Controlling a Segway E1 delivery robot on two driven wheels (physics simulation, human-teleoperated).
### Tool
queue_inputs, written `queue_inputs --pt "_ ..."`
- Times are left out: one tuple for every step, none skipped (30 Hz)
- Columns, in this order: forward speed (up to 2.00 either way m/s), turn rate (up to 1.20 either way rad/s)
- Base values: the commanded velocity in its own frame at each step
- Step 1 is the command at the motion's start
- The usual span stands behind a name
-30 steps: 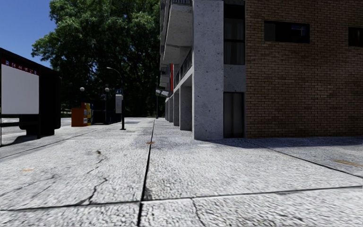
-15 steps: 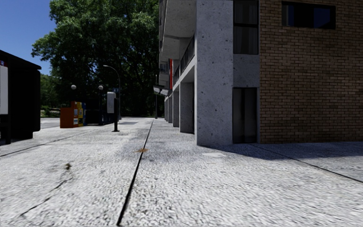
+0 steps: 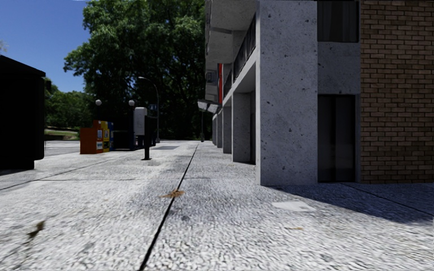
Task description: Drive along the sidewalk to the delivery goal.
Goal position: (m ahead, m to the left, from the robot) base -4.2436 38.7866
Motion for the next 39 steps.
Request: queue_inputs --pt "2.0 0.3" --pt "2.0 0.27" --pt "2.0 0.23" --pt "2.0 0.23" --pt "2.0 0.21" --pt "2.0 0.21" --pt "2.0 0.21" --pt "2.0 0.21" --pt "2.0 0.21" --pt "2.0 0.21" --pt "2.0 0.21" --pt "2.0 0.21" --pt "2.0 0.21" --pt "2.0 0.21" --pt "2.0 0.21" --pt "2.0 0.21" --pt "2.0 0.18" --pt "2.0 0.18" --pt "2.0 0.18" --pt "2.0 0.18" --pt "2.0 0.17" --pt "2.0 0.17" --pt "2.0 0.21" --pt "2.0 0.22" --pt "2.0 0.22" --pt "2.0 0.22" --pt "2.0 0.23" --pt "2.0 0.23" --pt "2.0 0.23" --pt "2.0 0.23" --pt "2.0 0.23" --pt "2.0 0.23" --pt "2.0 0.23" --pt "2.0 0.23" --pt "2.0 0.24" --pt "2.0 0.27" --pt "2.0 0.27" --pt "2.0 0.28" --pt "2.0 0.29"
